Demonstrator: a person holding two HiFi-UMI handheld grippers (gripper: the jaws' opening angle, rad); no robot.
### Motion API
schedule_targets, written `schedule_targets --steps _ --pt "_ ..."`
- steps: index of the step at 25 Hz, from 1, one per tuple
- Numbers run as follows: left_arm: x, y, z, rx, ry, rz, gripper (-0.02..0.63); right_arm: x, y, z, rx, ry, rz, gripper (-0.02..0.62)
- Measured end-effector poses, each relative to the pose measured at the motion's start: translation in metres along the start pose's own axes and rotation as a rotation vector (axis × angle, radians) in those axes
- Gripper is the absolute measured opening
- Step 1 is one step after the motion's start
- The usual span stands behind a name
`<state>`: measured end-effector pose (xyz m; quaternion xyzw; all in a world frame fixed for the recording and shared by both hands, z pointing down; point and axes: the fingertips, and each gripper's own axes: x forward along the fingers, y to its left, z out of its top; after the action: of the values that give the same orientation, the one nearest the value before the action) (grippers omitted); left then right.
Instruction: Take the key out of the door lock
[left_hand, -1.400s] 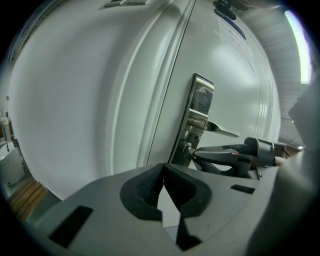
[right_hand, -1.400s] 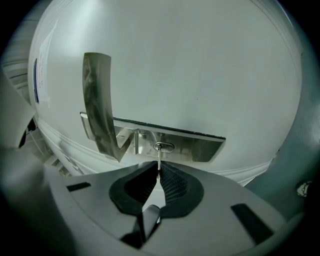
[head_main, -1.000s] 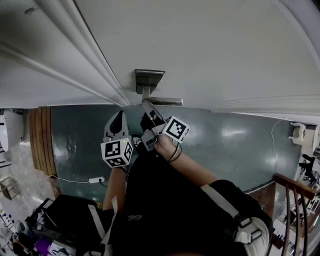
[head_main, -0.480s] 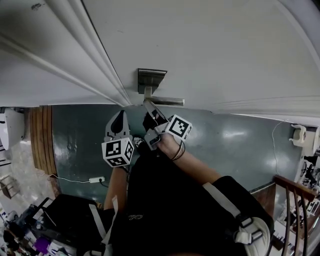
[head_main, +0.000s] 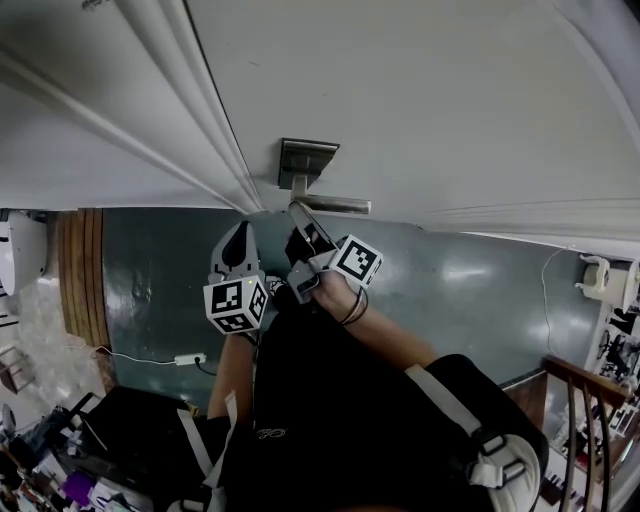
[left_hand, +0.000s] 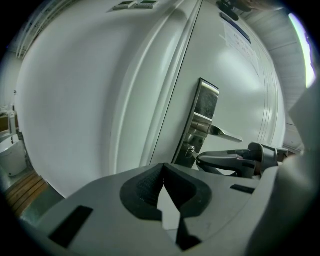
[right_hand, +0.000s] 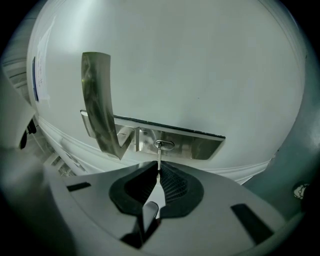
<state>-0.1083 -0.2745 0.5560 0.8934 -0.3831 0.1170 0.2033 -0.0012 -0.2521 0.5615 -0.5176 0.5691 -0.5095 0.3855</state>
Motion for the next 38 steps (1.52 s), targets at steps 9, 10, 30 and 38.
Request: schedule_targets --steps 9,10,30,38 --pt "-0.002 0.0 0.003 0.002 -0.009 0.013 0.023 -0.002 0.003 -0.001 -0.014 0.014 0.019 0.028" --pt "-0.003 0.001 0.003 0.001 -0.008 0.016 0.023 -0.002 0.003 -0.001 -0.017 0.015 0.02 0.028" --pt "-0.013 -0.002 -0.006 0.006 0.008 0.039 0.023 -0.001 0.002 -0.002 -0.004 0.01 0.026 0.028" --pt "-0.011 -0.006 -0.002 0.016 0.001 0.034 0.023 -0.006 0.003 -0.004 -0.009 0.02 0.038 0.028"
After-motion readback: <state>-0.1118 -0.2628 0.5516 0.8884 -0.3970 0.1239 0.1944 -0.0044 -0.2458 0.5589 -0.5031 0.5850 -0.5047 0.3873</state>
